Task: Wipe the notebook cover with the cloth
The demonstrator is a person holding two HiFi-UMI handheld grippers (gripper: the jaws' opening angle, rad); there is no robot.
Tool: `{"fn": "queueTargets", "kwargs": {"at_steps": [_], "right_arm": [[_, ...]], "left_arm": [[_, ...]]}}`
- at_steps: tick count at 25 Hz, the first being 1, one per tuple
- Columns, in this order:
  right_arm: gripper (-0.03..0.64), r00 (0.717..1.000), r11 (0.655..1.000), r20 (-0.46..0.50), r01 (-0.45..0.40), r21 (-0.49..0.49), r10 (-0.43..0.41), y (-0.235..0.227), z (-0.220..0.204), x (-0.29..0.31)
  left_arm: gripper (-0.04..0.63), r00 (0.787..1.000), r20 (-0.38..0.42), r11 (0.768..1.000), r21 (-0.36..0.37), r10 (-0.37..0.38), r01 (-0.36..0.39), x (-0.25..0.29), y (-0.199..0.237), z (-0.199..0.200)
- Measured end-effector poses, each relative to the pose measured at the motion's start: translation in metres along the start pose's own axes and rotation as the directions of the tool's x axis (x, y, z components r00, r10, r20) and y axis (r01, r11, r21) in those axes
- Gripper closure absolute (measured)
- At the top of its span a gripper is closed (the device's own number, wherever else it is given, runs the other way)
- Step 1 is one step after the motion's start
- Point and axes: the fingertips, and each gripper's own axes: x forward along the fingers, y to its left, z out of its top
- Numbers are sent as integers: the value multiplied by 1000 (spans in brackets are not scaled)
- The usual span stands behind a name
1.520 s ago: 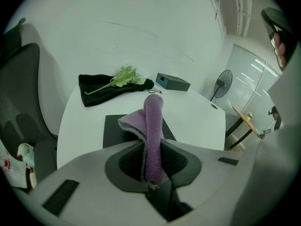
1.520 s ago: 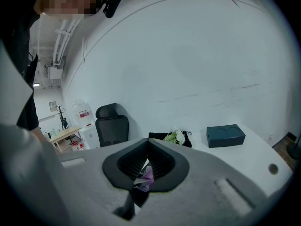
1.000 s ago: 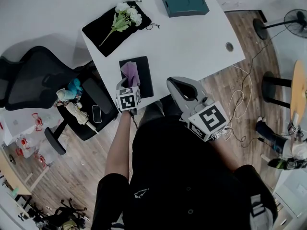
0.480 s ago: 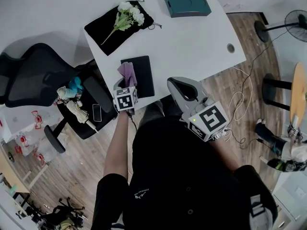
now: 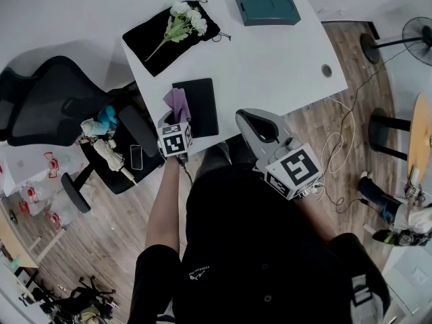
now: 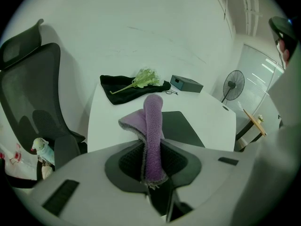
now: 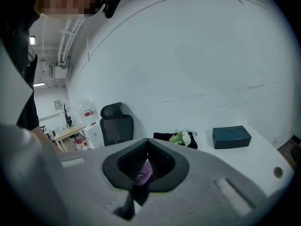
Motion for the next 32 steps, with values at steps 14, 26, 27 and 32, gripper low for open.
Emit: {"fn": "queueTargets", "kwargs": {"at_steps": [14, 26, 27, 32], "right_arm": [[615, 1000, 1000, -1, -16, -2, 16, 3, -2, -3], [615, 999, 999, 4, -37, -9, 37, 5, -4, -9], [614, 999, 999, 4, -39, -9, 39, 6, -5, -10], [614, 999, 998, 6, -54, -13, 54, 9, -6, -13]], "left_arm": [[520, 998, 0, 998, -20, 58, -58, -7, 15, -2], [520, 990, 17, 989, -47, 142, -141, -19, 35, -3], [520, 989, 19, 988, -49, 149, -147, -20, 36, -4], [520, 986, 41, 985, -66, 163, -160, -31, 37, -3]]}}
